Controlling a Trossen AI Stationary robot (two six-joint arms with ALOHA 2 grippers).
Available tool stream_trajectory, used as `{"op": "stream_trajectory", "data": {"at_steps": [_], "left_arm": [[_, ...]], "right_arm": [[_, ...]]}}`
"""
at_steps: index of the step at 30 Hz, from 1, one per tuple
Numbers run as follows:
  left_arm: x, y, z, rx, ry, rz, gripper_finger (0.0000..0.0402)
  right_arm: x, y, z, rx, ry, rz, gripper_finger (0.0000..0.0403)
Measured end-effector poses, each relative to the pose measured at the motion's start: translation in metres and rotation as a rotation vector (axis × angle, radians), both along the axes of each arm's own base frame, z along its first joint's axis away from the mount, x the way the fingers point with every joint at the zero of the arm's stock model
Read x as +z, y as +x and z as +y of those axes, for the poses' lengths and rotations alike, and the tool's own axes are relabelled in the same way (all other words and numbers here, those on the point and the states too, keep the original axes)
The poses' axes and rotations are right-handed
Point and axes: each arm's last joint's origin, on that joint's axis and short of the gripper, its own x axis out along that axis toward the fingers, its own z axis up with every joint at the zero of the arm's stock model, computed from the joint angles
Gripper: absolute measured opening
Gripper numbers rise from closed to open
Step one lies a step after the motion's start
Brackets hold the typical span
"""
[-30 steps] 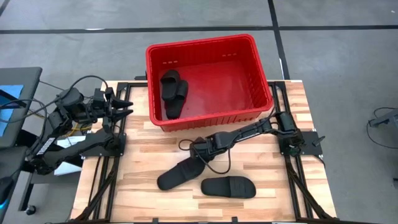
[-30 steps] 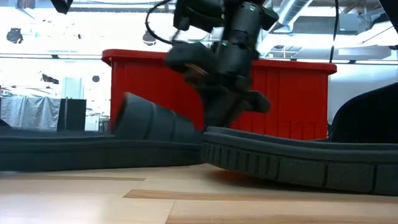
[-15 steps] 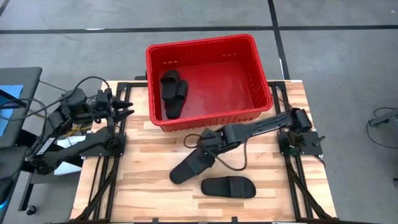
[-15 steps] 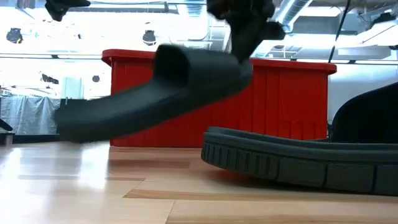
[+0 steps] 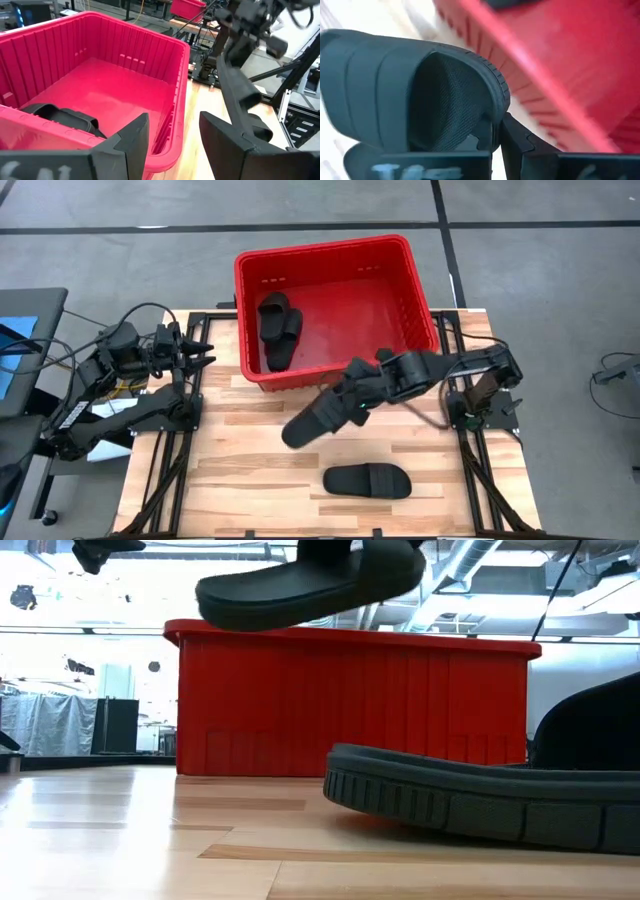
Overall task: Pick and place slides into bin
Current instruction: Put the left black slide into the red bin
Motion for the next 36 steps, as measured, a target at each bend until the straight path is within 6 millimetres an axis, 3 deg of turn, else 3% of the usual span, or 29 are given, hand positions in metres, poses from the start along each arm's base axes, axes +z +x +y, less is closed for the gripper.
{"op": "stream_trajectory", "data": {"at_steps": [9,14,20,30,36], "left_arm": [[0.000,0.000,0.000,0.004,0.000,0.001,0.0164],[0.000,0.000,0.000,0.004,0.000,0.001,0.0164],[0.000,0.000,0.001,0.026,0.004,0.004,0.0164],[0.000,-0.002,0.004,0.168,-0.015,0.005,0.0164],[0.000,-0.002,0.006,0.225,-0.008,0.008,0.0164]], "right_arm": [[0.049,-0.025,-0.035,0.020,-0.187,-0.116,0.0001],[0.068,-0.033,-0.075,0.010,-0.315,-0.104,0.0001],[0.085,-0.040,-0.136,0.001,-0.450,-0.037,0.0001],[0.096,-0.067,-0.225,0.042,-0.585,0.093,0.0001],[0.079,-0.066,-0.265,0.106,-0.576,0.211,0.0001]]}}
